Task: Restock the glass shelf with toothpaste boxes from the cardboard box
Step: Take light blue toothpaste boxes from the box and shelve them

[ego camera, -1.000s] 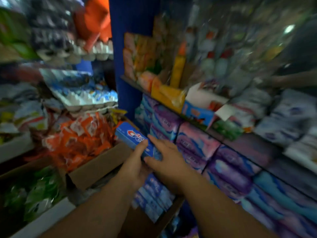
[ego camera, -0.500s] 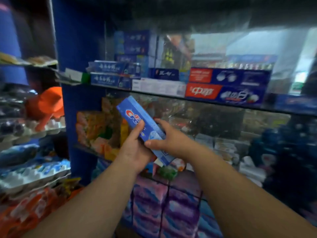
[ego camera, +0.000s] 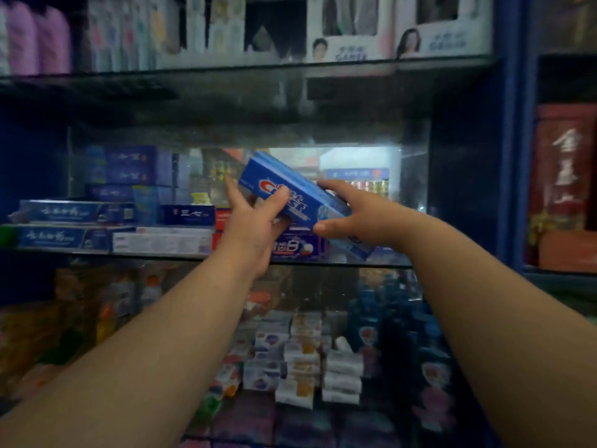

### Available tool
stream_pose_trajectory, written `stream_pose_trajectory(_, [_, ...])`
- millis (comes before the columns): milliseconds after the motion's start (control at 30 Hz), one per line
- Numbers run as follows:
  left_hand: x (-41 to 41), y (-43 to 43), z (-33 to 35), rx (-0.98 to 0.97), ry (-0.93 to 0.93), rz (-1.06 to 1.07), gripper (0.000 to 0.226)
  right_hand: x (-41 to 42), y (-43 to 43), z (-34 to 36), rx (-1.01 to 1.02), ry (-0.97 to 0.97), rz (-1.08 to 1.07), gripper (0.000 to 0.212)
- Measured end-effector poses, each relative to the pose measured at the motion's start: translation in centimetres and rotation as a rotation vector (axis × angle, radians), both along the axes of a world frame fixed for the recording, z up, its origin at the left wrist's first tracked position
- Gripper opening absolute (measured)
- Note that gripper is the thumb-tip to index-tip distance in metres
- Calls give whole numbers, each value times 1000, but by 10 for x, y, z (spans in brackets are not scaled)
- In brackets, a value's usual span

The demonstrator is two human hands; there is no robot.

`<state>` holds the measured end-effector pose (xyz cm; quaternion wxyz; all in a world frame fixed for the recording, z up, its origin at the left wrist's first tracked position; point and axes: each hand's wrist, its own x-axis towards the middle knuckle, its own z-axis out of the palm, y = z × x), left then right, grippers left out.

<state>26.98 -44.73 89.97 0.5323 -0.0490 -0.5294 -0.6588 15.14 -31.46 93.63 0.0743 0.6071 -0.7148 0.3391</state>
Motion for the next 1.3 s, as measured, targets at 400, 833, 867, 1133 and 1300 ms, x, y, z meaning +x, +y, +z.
stream_pose_trajectory(400, [-116, 42, -15, -559, -862, 539, 85, -137, 51, 6, 448, 183, -359, 84])
stream_pose_trajectory(833, [-183, 14, -2, -765, -1298, 551, 56, -214, 2, -21, 619, 305, -469, 72])
stream_pose_trajectory(867, [-186, 12, -2, -759, -1306, 555, 57, -217, 0, -22, 615, 312, -470, 71])
stream_pose_trajectory(1133, [-211, -2, 3, -739, -1348, 563, 48, -228, -9, -19, 582, 166, -479, 70])
stream_pose_trajectory(1300, [-215, -5, 0, -719, -1327, 556, 46, -228, -15, -25, 524, 99, -463, 68])
